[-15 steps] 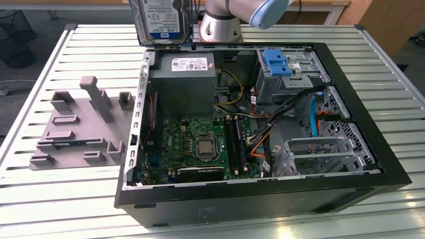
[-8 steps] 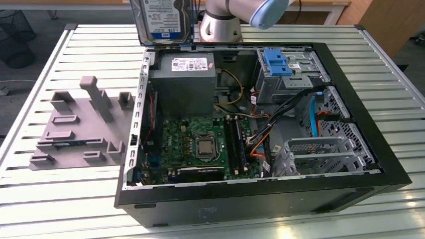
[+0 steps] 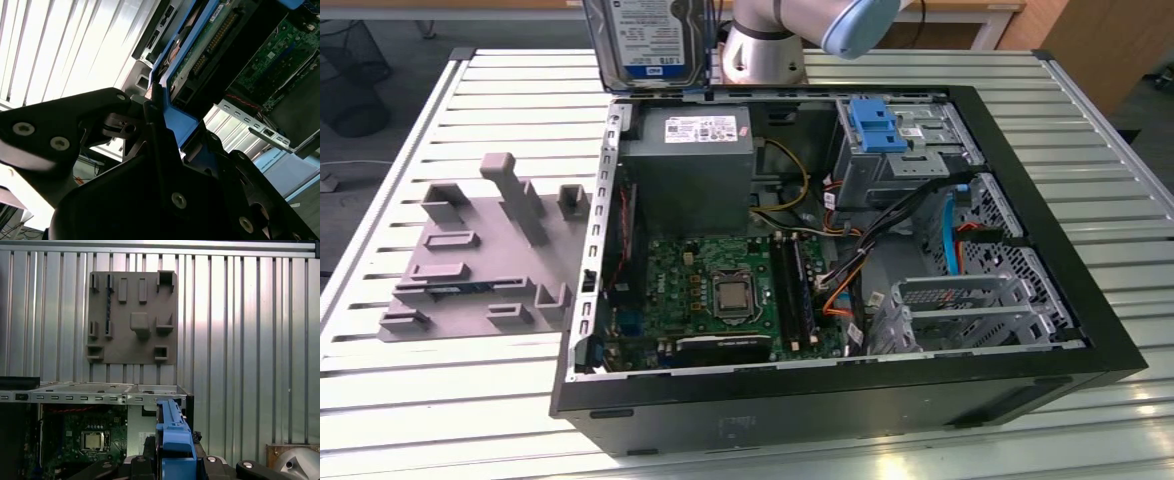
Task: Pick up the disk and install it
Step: 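Pick up the disk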
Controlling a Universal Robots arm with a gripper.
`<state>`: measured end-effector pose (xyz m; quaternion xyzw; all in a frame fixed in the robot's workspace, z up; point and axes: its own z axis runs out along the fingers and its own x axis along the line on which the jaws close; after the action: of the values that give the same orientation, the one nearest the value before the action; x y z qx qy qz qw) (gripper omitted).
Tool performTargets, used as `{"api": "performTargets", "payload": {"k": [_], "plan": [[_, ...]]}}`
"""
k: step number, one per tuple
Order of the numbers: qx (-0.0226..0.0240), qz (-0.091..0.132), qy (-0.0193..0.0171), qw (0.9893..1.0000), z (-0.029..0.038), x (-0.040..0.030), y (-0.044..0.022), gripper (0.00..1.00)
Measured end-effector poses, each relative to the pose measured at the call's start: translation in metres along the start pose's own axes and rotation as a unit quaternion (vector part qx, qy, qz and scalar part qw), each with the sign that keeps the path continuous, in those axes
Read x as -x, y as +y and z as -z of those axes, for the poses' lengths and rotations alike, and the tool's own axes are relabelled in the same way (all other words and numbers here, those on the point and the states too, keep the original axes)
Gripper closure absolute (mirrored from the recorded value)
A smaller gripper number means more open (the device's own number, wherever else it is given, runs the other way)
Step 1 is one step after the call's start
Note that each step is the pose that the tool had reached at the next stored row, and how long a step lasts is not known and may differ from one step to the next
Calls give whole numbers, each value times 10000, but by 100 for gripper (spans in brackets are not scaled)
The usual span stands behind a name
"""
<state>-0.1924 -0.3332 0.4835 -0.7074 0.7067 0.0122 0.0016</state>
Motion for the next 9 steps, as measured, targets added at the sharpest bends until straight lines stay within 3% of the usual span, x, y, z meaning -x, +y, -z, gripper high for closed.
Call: {"api": "performTargets", "payload": {"k": [9], "plan": [[0, 0, 0, 10000, 1, 0, -19, 64]]}}
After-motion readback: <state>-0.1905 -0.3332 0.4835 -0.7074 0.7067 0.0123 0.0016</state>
